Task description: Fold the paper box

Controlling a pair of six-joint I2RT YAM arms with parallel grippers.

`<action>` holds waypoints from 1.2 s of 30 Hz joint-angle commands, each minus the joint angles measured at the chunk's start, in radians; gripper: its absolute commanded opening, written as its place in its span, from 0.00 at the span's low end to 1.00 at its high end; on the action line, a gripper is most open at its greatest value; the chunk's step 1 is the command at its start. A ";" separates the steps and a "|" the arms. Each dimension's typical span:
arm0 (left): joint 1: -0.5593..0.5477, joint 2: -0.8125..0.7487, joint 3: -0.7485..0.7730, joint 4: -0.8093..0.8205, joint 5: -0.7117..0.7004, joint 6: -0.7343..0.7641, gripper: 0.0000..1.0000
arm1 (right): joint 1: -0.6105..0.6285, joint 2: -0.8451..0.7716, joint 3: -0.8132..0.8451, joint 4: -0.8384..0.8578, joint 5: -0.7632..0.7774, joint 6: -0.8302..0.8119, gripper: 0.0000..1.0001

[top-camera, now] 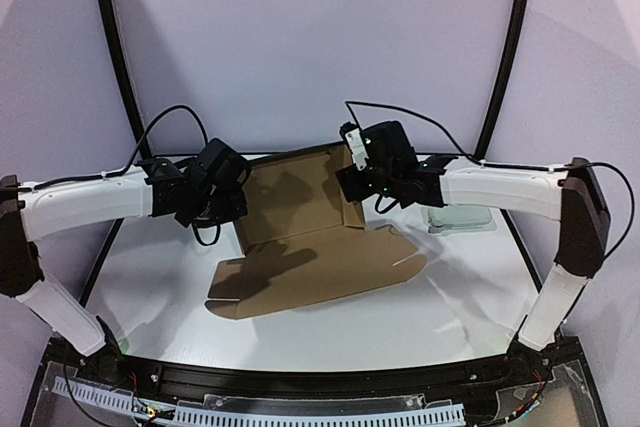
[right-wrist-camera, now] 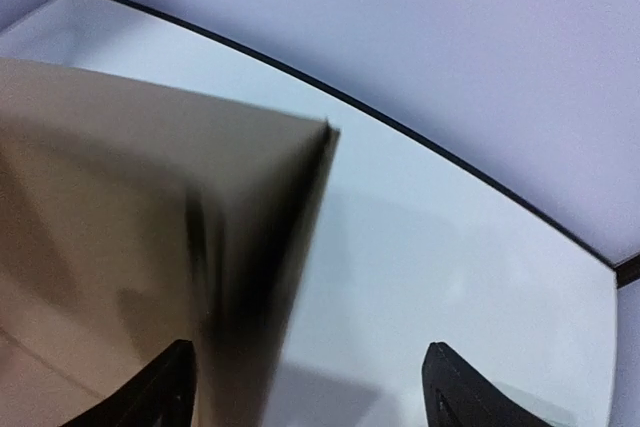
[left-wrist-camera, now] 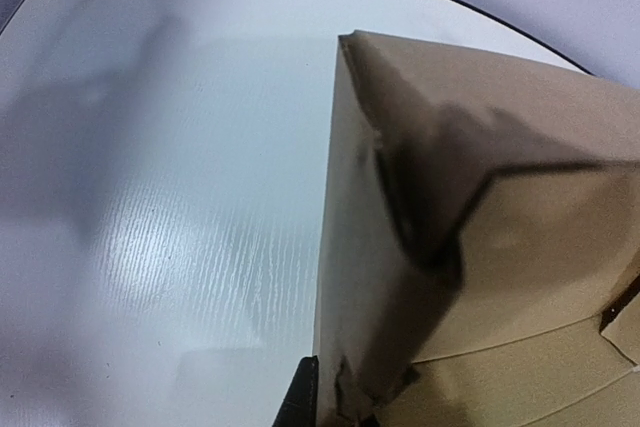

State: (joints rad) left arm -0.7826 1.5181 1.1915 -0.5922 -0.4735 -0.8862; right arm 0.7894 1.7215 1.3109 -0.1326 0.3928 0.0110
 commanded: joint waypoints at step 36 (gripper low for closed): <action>0.011 -0.045 -0.038 0.064 -0.002 0.016 0.01 | -0.278 -0.541 -0.448 0.175 -0.727 0.041 0.95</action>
State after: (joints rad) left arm -0.7757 1.5074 1.1687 -0.5662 -0.4917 -0.8790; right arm 0.6109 1.2175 0.9242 -0.0434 -0.3436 -0.0719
